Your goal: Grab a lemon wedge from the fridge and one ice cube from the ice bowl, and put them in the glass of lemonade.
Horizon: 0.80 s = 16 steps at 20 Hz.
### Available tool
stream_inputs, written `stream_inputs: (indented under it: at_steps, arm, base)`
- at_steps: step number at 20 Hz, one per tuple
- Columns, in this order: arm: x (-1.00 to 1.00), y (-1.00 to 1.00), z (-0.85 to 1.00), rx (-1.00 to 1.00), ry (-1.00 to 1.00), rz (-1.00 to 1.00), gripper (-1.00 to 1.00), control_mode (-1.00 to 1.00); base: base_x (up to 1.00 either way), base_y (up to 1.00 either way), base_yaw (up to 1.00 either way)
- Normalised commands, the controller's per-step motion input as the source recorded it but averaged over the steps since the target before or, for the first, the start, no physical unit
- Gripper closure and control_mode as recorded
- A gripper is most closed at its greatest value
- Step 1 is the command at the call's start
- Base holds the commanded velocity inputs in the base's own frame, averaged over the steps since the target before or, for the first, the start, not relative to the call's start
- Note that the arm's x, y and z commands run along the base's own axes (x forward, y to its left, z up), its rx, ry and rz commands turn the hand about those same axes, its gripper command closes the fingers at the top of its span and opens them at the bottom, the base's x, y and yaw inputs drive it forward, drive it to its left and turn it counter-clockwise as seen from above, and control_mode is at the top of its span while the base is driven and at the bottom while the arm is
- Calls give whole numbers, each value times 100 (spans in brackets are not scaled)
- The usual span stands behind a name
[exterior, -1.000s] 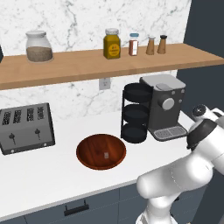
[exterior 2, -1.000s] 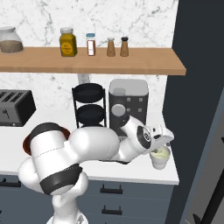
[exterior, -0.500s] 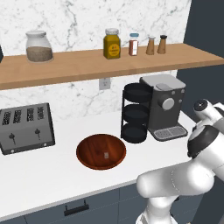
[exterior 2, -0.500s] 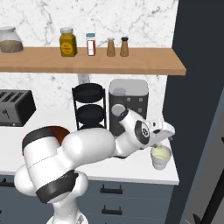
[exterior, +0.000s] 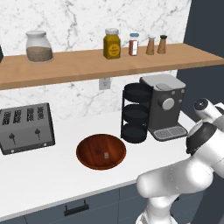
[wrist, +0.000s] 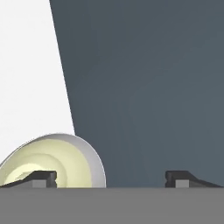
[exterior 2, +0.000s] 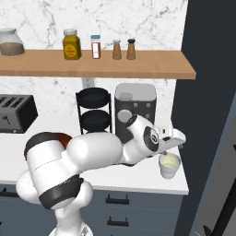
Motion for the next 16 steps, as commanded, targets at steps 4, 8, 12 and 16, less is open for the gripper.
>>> stream_inputs:
  at_steps: [4,8,12,16]
  arm:
    - [-15,9,19,5,-18,-3,-100,-100]
    - [-36,56,47,8,-30,-2,-100,-100]
    - [-25,97,54,17,-25,0,-100,-100]
    - [-23,100,64,26,-20,0,-100,-100]
  base:
    - [0,0,0]
    - [0,0,0]
    - [0,0,0]
    - [0,0,0]
